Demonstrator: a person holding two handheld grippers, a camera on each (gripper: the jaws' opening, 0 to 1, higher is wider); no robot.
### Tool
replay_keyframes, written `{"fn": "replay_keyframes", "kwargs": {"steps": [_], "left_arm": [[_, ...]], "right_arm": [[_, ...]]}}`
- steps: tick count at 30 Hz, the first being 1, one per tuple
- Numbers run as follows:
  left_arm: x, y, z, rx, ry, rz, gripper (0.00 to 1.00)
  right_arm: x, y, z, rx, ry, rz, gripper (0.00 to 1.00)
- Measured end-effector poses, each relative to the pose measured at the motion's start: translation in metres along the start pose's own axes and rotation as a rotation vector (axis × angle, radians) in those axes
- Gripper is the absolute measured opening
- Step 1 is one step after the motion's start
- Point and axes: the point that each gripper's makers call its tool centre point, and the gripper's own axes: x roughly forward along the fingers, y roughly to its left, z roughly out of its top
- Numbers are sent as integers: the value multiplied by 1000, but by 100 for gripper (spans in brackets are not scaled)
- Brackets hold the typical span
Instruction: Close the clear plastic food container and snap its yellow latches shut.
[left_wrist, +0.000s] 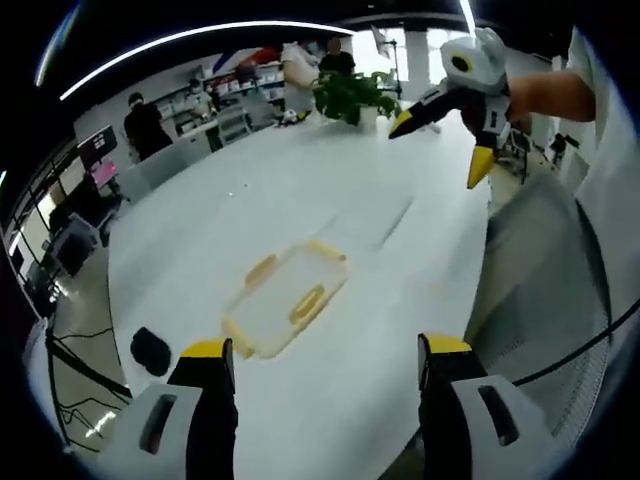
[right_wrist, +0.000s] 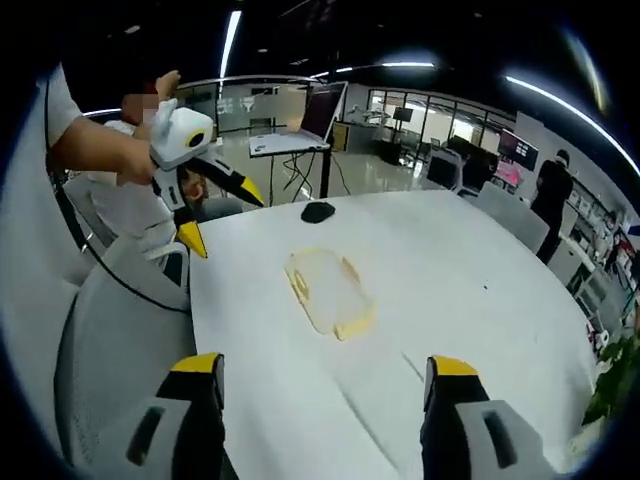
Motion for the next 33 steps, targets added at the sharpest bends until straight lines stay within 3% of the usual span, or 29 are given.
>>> {"fn": "replay_keyframes", "kwargs": {"steps": [15,20,24,27,30,33], "left_arm": [[19,38,3,117,36,-25,71],[28,51,-5,191,88,-48,69],[36,54,-4,205,76,-111,71],[41,62,-12,290,121,-135,67],[47,70,-14,287,131,-158,68],[50,73,-14,363,141,-198,63]], "right_arm": [[35,-19,8,-72,33,21,76],[46,-24,13,-107,47,43,74],[57,-29,15,-127,57,58,70],[65,-33,16,-134,64,65,68],[73,-37,17,-147,63,65,69],[82,-40,17,-154,64,80,67]]}}
